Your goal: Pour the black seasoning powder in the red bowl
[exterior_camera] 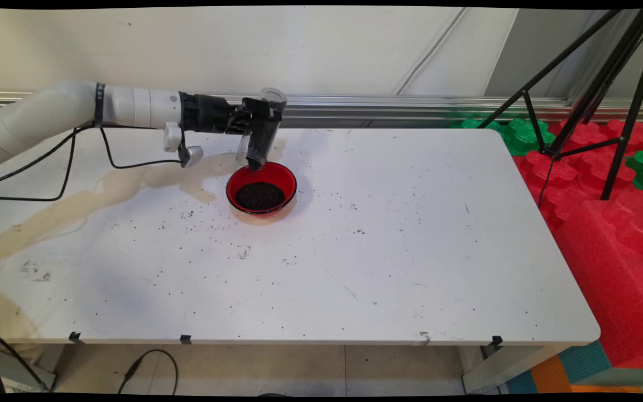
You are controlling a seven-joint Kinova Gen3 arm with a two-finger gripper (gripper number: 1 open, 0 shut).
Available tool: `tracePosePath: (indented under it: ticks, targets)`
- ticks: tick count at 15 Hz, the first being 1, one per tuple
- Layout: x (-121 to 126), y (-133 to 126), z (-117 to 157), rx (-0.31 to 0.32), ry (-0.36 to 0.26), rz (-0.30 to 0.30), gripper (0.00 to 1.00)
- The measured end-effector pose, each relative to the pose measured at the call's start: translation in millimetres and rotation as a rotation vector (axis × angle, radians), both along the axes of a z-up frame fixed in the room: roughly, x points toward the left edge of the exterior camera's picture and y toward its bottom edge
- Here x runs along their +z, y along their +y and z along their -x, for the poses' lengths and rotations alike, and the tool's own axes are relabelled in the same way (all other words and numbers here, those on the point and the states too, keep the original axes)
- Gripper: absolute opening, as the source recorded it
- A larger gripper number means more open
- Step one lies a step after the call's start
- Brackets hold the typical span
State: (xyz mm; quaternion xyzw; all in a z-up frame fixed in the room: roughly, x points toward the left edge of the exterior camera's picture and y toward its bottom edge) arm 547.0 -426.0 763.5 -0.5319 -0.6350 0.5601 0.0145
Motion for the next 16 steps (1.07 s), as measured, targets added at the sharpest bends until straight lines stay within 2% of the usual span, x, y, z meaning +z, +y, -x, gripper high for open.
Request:
tracePosePath:
  ticks: [16]
  targets:
    - [8,4,13,-0.065,-0.037,0.075,0.00]
